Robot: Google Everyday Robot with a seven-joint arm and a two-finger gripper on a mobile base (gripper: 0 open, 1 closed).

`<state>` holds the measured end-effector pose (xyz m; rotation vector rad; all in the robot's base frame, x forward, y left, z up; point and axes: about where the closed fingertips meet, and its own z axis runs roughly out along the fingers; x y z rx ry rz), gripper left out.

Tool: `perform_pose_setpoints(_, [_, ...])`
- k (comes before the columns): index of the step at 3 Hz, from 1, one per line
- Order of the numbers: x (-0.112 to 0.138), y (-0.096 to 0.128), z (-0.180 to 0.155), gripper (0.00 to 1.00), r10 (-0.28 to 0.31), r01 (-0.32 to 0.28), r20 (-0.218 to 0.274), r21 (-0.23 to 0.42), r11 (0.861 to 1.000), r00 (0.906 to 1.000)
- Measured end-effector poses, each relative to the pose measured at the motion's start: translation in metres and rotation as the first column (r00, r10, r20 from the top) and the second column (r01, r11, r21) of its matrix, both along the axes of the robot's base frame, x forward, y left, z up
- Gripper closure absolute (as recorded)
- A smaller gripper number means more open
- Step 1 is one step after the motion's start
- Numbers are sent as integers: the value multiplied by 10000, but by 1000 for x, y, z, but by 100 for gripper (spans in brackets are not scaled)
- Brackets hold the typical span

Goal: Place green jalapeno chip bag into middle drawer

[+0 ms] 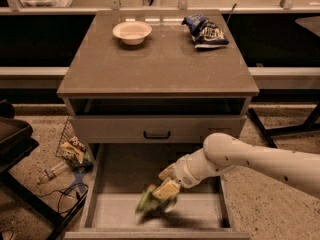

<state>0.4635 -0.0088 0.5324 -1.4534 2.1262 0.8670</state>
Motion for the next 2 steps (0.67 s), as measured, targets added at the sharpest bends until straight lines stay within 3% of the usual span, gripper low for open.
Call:
perform_pose_setpoints(1, [-1,1,-1,0,27,-27,-17,6,10000,10000])
perform_pose_setpoints(2, [-1,1,-1,0,29,-29,-18,6,10000,10000])
